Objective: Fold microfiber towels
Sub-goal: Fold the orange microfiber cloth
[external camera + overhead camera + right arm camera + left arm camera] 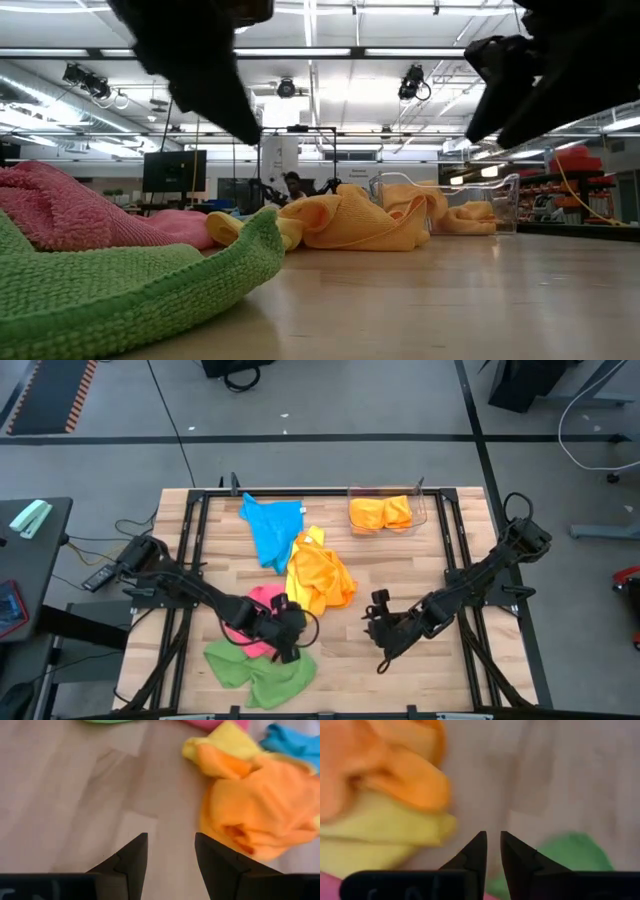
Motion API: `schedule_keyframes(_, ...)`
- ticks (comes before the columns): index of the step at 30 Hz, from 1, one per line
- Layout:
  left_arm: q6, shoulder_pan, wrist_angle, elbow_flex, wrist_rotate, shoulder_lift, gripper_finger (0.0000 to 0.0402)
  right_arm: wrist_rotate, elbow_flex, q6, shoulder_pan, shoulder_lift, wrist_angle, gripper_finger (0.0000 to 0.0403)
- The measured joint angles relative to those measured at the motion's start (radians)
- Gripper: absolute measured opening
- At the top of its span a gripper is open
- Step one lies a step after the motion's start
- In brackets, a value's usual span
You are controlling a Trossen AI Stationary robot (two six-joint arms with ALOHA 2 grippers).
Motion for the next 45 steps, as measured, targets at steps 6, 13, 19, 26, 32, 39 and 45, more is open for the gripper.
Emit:
schedule_keyframes(6,0.056,0.030,0.020,0.000,-0.096,0.009,0.0075,0.077,0.000,-0.101,-0.057,0.000,0.020,0.0172)
schedule_keyframes(13,0.237,0.036,0.164,0.000,-0.189,0.112,0.0097,0.059,0.000,-0.102,-0.179,0.001,0.012,0.0172)
schedule_keyframes(19,0.369,0.032,0.192,0.000,-0.281,0.181,0.0148,0.015,0.000,-0.030,-0.196,0.001,-0.031,0.0172)
schedule_keyframes(26,0.442,0.033,0.186,-0.001,-0.316,0.223,0.0198,0.015,0.000,-0.006,-0.167,0.001,-0.057,0.0172)
schedule_keyframes(32,0.441,0.033,0.171,-0.001,-0.329,0.231,0.0185,0.015,0.000,0.005,-0.167,0.001,-0.053,0.0172)
schedule_keyframes(39,0.429,0.034,0.168,-0.001,-0.340,0.231,0.0084,0.010,0.000,0.001,-0.161,0.001,0.028,0.0172)
schedule_keyframes(45,0.413,0.033,0.050,0.065,-0.322,0.231,0.0022,0.012,-0.027,-0.092,-0.180,0.010,0.100,0.0172)
